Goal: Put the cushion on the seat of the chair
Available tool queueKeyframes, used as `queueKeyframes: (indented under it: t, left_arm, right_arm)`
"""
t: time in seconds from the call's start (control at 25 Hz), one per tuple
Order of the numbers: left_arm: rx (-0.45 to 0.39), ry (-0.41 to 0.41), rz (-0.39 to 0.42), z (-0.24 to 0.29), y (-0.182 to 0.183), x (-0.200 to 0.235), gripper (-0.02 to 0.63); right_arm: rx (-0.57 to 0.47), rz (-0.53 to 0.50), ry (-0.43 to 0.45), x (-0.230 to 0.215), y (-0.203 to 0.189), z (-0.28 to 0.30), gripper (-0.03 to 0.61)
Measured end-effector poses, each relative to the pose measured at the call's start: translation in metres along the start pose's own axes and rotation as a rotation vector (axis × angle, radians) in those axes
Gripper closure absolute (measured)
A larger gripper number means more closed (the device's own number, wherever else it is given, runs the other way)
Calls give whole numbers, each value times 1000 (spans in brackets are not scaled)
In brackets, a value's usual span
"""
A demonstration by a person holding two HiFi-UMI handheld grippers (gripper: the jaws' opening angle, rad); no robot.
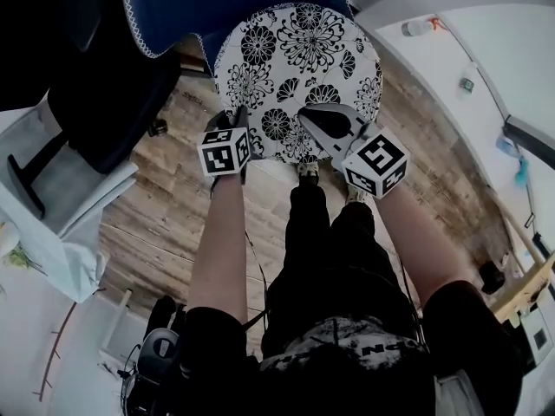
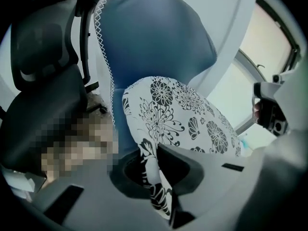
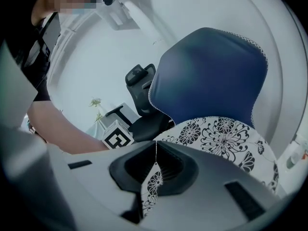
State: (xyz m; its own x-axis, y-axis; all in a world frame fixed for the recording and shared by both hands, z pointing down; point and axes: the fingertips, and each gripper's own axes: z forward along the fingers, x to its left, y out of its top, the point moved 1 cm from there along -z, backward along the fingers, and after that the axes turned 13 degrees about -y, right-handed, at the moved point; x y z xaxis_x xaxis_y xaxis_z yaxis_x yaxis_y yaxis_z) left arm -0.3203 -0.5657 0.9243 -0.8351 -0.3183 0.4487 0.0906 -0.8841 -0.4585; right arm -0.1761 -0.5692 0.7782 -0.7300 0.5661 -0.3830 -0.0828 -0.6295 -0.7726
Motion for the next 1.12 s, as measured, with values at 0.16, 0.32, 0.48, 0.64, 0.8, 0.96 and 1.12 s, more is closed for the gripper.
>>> queueKeyframes:
  t: [0.16, 0.32, 0.48, 0.64, 0.8, 0.96, 1.12]
  left_arm:
    - [27, 41, 5, 0, -1, 9, 445]
    - [30, 95, -3, -5, -4, 18, 345]
    - [22, 131, -3, -14, -5, 21, 318]
    - [-11, 155, -5, -31, 1, 19, 317]
    - [-78, 155, 20, -53, 26, 2, 318]
    - [-164, 101, 62, -74, 53, -34, 322]
    - [-256, 45, 107, -107, 82, -74, 564]
  right_arm:
    - [7, 0, 10, 3, -1, 2, 560]
    - [11, -5, 23, 6, -2, 2, 560]
    - [13, -6, 30, 9, -2, -1, 560]
    - [10, -17, 43, 13, 2, -6, 560]
    - [-5, -38, 54, 16, 16, -16, 560]
    - [-21, -55, 58, 18, 31, -30, 560]
    - [-30, -78, 63, 27, 50, -53, 560]
